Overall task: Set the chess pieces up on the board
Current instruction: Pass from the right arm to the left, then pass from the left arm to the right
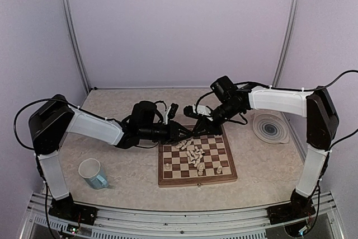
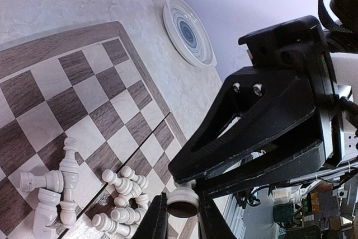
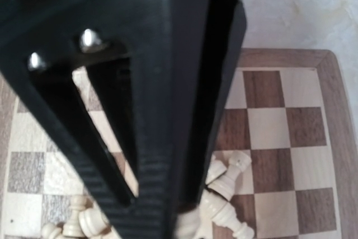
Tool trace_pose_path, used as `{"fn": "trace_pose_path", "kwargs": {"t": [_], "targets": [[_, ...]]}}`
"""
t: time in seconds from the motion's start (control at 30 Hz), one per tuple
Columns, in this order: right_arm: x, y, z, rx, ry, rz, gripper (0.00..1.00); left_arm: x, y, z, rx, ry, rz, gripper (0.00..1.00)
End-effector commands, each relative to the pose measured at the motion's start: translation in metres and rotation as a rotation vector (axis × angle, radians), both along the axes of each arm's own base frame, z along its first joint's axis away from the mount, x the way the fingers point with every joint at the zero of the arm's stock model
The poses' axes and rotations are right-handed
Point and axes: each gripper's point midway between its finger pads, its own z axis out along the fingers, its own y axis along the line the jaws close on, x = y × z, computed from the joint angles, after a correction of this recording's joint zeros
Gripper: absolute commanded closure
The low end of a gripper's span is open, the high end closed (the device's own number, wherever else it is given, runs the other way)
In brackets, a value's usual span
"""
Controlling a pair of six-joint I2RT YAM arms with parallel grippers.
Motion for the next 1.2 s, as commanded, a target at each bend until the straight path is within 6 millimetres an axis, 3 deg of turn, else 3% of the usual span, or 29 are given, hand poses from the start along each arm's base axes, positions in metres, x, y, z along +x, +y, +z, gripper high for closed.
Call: {"fn": "trace_pose_path", "kwargs": {"t": [0.0,0.13,0.2,0.3,0.5,0.67,0.9,1.17], "targets": [[-0.006,-0.003,0.034,0.052,-0.028,0.024,0.78,-0.001,-0.007,0.014,-0.053,-0.062,-0.037,0.82],[0.008,-0.026,0.097,0.271,0.029,-0.021,0.58,-0.013,-0.008,0.042,-0.156,-0.14,-0.082,0.83],[0.01,-0.039,0.127,0.404,0.105,-0.028,0.55,-0.017,-0.008,0.054,-0.191,-0.175,-0.094,0.83],[0.007,-0.056,0.142,0.532,0.242,-0.041,0.54,-0.022,-0.01,0.072,-0.243,-0.225,-0.106,0.82],[-0.018,-0.063,0.138,0.609,0.507,-0.077,0.55,-0.027,-0.004,0.104,-0.331,-0.309,-0.078,0.82],[-0.021,-0.059,0.124,0.587,0.685,-0.106,0.54,-0.029,-0.003,0.112,-0.359,-0.327,-0.076,0.82],[-0.04,-0.033,0.121,0.556,0.733,-0.036,0.52,-0.03,-0.008,0.115,-0.376,-0.322,-0.085,0.82],[-0.041,-0.02,0.124,0.544,0.741,-0.013,0.55,-0.033,-0.014,0.122,-0.376,-0.339,-0.1,0.82]]}}
